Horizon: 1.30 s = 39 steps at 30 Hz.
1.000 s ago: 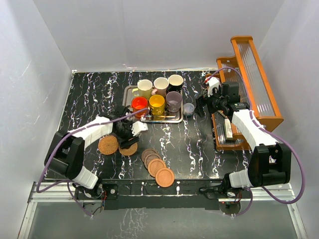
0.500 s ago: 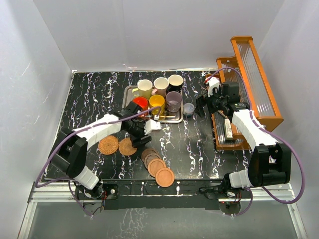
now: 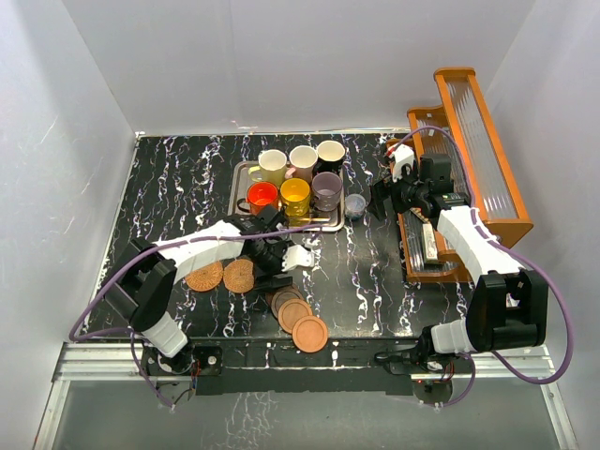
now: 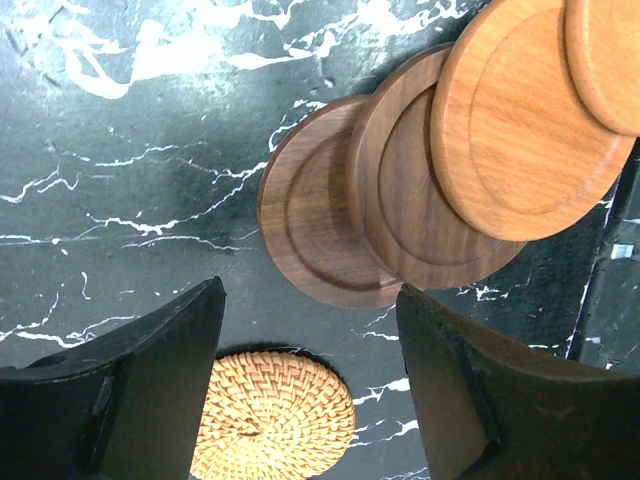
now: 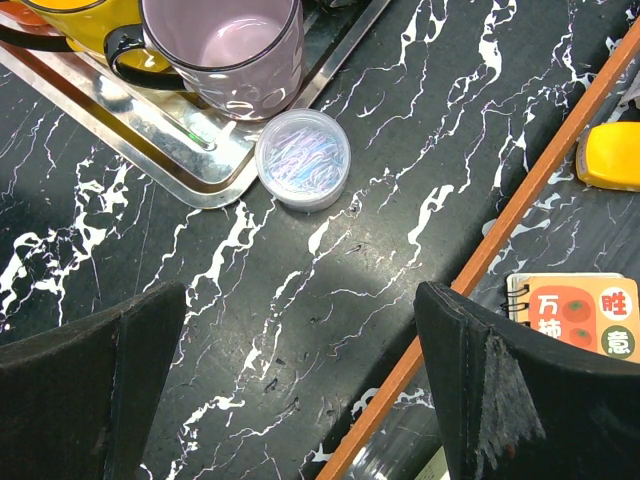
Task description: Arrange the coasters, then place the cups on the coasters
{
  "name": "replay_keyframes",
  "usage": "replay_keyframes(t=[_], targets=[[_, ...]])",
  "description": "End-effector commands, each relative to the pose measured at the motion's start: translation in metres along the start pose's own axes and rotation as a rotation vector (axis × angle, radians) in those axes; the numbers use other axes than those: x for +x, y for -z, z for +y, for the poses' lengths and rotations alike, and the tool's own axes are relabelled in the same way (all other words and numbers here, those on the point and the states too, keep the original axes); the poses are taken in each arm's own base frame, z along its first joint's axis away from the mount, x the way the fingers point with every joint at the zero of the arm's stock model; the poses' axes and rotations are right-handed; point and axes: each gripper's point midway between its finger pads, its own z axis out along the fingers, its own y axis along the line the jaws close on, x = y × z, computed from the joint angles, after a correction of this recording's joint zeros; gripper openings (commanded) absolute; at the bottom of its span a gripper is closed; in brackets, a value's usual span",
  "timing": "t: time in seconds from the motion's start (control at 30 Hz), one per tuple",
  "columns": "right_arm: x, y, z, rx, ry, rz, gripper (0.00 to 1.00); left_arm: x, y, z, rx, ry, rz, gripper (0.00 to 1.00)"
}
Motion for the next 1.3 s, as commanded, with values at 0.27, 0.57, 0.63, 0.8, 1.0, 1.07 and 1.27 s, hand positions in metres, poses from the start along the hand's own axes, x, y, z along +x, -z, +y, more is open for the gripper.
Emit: replay_keyframes(t=[0.27,0.57,0.63,0.8,1.0,1.07,1.27], targets=[[-0.015,0.006,-0.006,0.024,0.035,-0.063,0.98,-0.026,-0.020,-0.006,0.035,-0.048,-0.025,0.69],[-0.016,0.008,-0.008,0.029,0.036,-0.068,0.98,-0.052,-0.034,0.002,0.029,-0.040,-0.047,0.69],[-0.017,0.009,-0.009,0.031,0.036,-0.070,0.98,-0.046,-0.034,0.005,0.007,-0.048,-0.022,0.69],[-0.016,0.009,-0.008,0.028,0.035,-0.071,0.98,-0.020,-0.032,0.011,-0.061,-0.075,0.070,0.70],[-0.016,0.008,-0.008,0.023,0.034,-0.069,0.98,0.008,-0.025,0.036,-0.182,-0.053,0.141,0.70],[-0.015,0.008,-0.007,0.021,0.031,-0.066,0.98,0.011,-0.023,0.044,-0.205,-0.026,0.137,0.69],[-0.015,0.007,-0.008,0.022,0.031,-0.065,0.98,0.019,-0.016,0.062,-0.248,0.003,0.139,0.68]])
